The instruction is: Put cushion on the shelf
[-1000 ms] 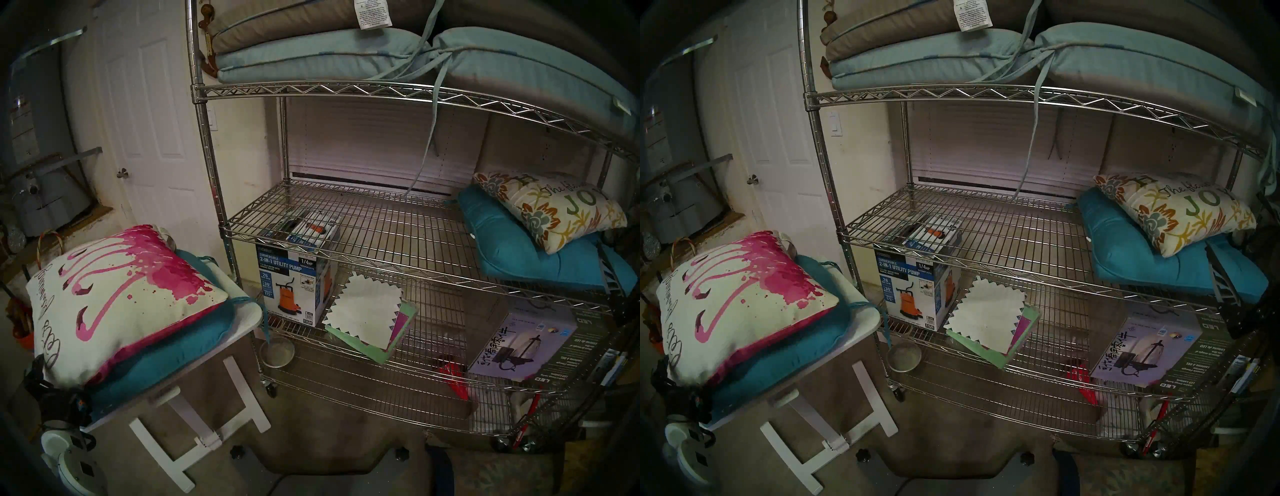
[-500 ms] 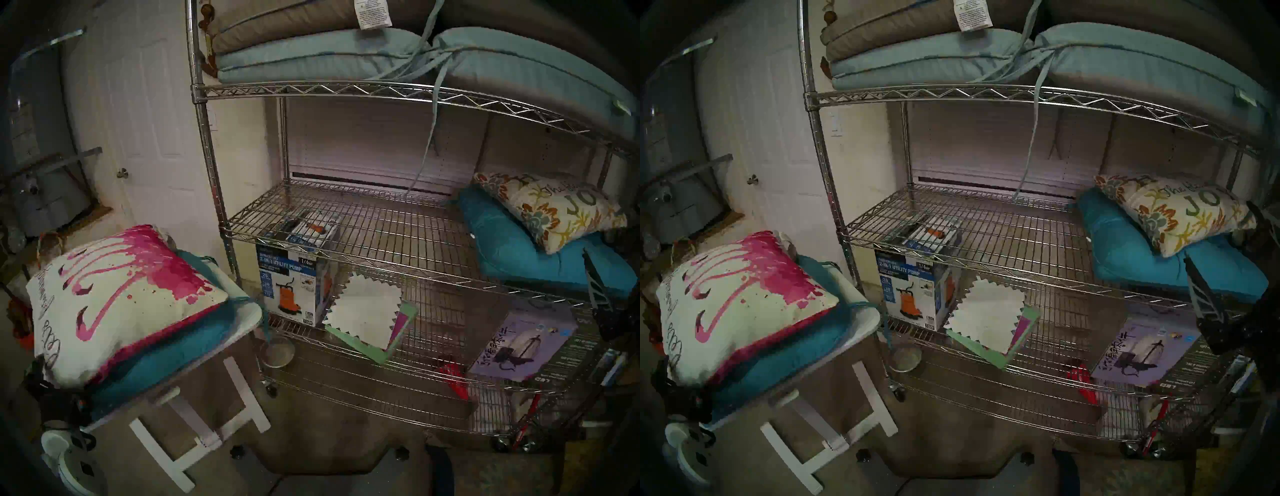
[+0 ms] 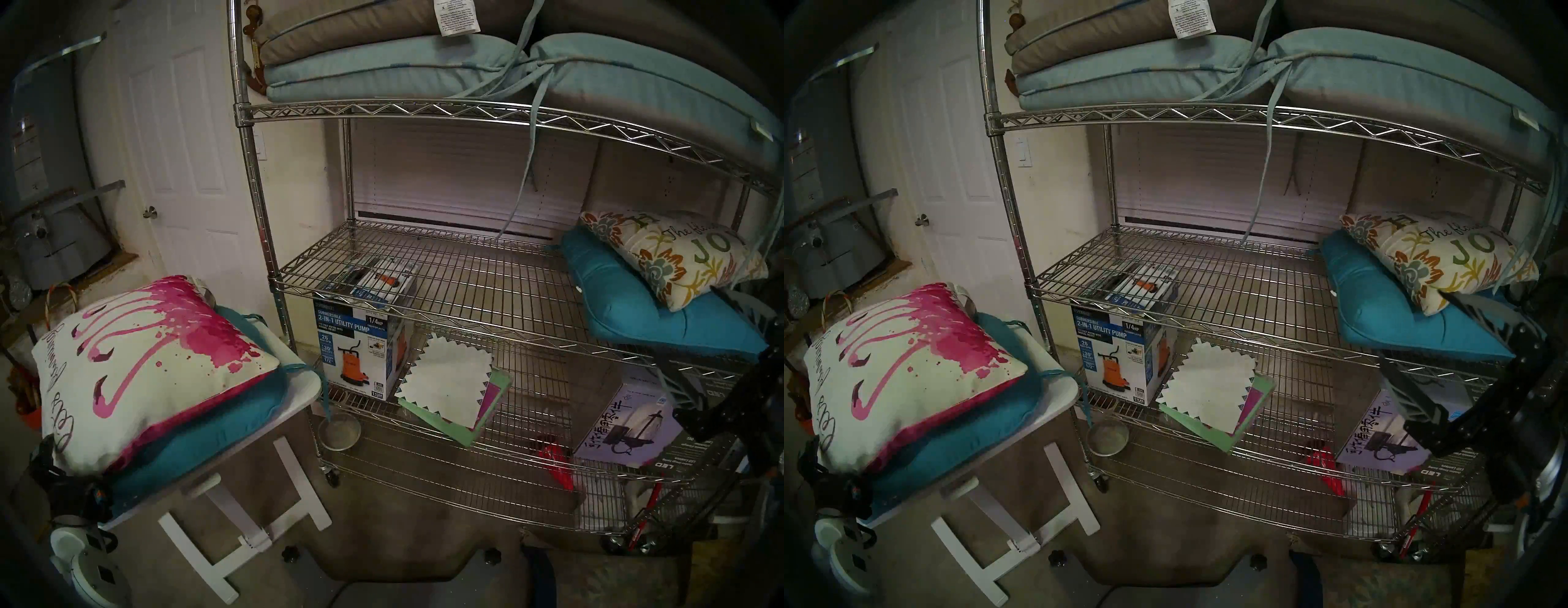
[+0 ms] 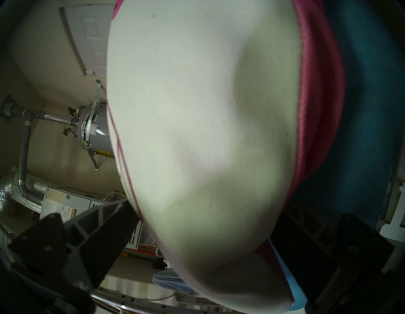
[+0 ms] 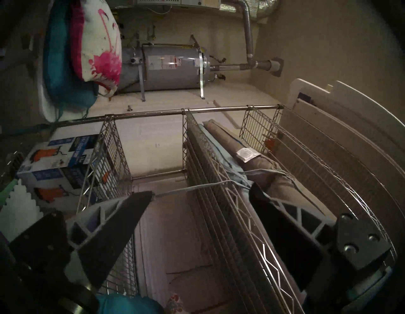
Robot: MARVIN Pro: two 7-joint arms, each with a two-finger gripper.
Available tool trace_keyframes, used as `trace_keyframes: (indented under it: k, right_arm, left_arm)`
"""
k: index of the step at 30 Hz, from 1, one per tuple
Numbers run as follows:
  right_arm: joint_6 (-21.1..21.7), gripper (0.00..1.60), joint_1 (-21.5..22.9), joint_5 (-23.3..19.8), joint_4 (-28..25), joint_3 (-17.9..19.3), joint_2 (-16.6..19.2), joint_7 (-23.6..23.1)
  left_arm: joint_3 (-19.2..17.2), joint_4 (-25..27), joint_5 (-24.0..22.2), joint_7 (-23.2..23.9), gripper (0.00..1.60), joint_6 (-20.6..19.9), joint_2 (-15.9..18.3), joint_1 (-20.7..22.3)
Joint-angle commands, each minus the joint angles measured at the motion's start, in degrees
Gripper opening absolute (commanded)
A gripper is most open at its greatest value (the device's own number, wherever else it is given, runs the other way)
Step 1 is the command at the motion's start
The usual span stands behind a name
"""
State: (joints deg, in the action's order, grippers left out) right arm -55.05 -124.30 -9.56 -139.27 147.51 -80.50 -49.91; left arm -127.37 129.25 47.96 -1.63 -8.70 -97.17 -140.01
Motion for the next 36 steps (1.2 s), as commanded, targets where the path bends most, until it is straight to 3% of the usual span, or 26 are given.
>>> trace_keyframes:
  k: [1, 11, 20, 36]
  right_arm:
    - [0.05, 1.60, 2.85, 5.94, -0.68, -5.11, 2.64, -2.68]
    - [0.05, 1.60, 6.08, 13.46, -0.73, -11.90, 3.43, -0.50]
    - [0.05, 1.60, 8.58, 17.46, -0.73, -19.35, 4.33, 0.47]
    - [0.05, 1.60, 12.40, 27.25, -0.73, -31.17, 3.40, 0.94]
  left_arm:
    - [-0.25, 1.20, -0.13, -0.22, 1.60, 0.29, -0.04, -0.15]
    - [-0.32, 1.20, -0.06, -0.13, 1.60, 0.40, -0.14, -0.08]
    - [-0.36, 1.16, 0.03, -0.06, 1.60, 0.46, -0.21, 0.03]
    - [-0.44, 1.15, 0.18, 0.07, 1.60, 0.58, -0.36, 0.16]
